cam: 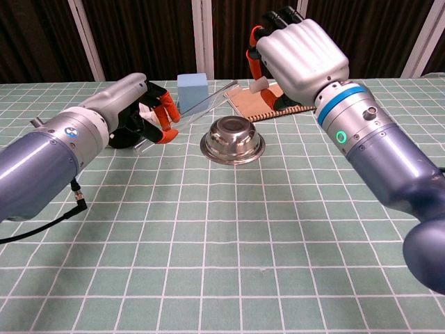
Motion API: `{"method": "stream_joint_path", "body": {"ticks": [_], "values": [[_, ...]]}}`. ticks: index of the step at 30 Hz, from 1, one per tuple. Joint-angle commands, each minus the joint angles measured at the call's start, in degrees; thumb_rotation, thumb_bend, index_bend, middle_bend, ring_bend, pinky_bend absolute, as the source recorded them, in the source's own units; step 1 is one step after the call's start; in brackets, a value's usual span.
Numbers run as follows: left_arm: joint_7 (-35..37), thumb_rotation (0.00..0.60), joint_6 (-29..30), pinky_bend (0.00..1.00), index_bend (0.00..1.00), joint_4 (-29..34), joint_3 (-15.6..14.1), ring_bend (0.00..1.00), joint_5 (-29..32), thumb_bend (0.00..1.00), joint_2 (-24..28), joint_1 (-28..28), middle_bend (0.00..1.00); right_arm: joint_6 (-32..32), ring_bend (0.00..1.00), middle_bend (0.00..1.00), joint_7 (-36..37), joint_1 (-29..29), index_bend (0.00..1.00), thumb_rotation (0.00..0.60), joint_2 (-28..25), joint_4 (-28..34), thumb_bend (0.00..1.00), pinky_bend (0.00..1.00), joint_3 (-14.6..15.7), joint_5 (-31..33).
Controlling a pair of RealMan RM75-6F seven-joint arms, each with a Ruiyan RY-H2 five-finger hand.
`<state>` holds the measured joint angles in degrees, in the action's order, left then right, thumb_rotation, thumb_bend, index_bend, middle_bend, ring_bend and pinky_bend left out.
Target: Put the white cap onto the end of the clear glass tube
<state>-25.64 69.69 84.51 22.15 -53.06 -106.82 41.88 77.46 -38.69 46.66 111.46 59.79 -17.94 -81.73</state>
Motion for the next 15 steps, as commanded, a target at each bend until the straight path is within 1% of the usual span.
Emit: {"method": "stream_joint_path", "body": {"ticks": [1, 8, 15], "values": [[0.01, 0.6, -0.05, 0.0, 0.54, 0.07, -0.16, 0.1, 0.02, 0.74, 0.09, 0.04, 0.56, 0.07, 0.05, 0.23, 0.04, 0.1, 0.56, 0.6, 0.23, -0.4, 0.46, 0.0, -0.08, 0.16], [-0.33, 0.6, 0.04, 0.0, 0.54, 0.31, -0.9, 0.1, 0.35, 0.74, -0.07, 0.04, 0.56, 0.53, 0.05, 0.23, -0.08, 0.24, 0.56, 0.6, -0.05, -0.12, 0.46, 0.0, -0.37, 0.17], [-0.38, 0.6, 0.61, 0.0, 0.54, 0.77, -0.92, 0.1, 0.35, 0.74, -0.34, 0.11, 0.56, 0.64, 0.05, 0.23, -0.41, 0.02, 0.56, 0.6, -0.54, 0.94, 0.46, 0.0, -0.32, 0.42]]}}
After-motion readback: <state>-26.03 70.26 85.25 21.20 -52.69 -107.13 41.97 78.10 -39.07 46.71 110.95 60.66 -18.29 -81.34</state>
